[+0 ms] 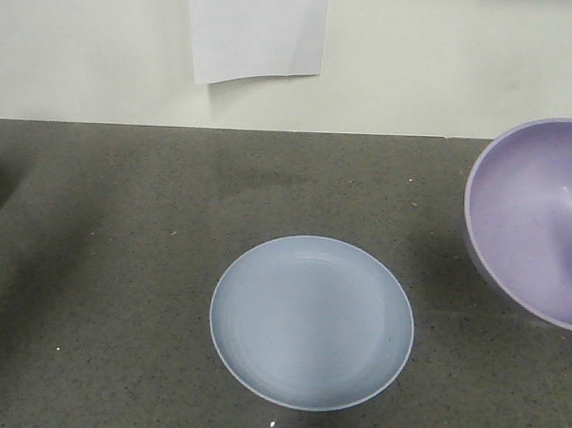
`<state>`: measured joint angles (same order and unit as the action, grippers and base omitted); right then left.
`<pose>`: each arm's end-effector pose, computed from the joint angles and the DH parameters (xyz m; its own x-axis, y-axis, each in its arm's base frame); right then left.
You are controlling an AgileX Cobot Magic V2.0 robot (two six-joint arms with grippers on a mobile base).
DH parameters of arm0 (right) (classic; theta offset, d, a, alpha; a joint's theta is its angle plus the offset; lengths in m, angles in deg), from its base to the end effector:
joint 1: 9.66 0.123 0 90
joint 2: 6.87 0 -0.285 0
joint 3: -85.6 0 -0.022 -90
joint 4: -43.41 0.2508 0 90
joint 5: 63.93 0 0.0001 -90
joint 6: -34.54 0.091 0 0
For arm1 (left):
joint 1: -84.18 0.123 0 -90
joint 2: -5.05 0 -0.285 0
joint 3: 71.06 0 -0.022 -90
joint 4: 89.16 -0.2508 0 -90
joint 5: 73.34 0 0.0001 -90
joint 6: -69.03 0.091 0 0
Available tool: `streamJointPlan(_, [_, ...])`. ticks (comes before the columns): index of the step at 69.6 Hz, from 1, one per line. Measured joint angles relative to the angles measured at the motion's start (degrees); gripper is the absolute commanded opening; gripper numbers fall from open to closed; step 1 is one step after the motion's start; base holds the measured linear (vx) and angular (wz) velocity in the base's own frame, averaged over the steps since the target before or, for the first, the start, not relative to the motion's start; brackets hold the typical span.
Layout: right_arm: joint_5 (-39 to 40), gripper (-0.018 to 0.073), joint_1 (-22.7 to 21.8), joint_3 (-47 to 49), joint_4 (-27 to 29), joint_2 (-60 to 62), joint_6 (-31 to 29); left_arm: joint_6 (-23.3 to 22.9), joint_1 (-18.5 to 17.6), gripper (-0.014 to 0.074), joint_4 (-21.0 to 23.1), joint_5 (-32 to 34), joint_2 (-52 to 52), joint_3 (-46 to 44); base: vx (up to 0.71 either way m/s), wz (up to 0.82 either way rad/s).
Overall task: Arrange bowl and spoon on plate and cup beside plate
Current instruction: 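Hold spoon and bowl above the counter beside the light blue plate, then lower the lavender bowl onto the plate center with the right gripper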
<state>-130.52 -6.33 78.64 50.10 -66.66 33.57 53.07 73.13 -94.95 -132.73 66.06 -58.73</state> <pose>0.1434 0.0181 0.4265 -0.6871 -0.0105 -0.7265 -0.1152 0.9888 0.0948 0.1610 -0.0234 0.4038 -0.6762 -0.0964 -0.7304 -0.0246 0.9938 -0.1084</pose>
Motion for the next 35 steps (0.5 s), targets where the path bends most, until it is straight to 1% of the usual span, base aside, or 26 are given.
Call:
streamJointPlan(8, [0.0, -0.0006, 0.0, 0.0, 0.0, -0.08, -0.23, 0.0, 0.0, -0.0006, 0.0, 0.0, 0.0, 0.0, 0.0, 0.0])
streamJointPlan(15, [0.0, -0.0005, 0.0, 0.0, 1.46, -0.93, -1.76, 0.0, 0.0, -0.0006, 0.0, 0.0, 0.0, 0.0, 0.0, 0.0])
streamJointPlan(35, [0.81, -0.0004, 0.0, 0.0, 12.01, -9.03, -10.8, 0.0, 0.0, -0.0006, 0.0, 0.0, 0.0, 0.0, 0.0, 0.0])
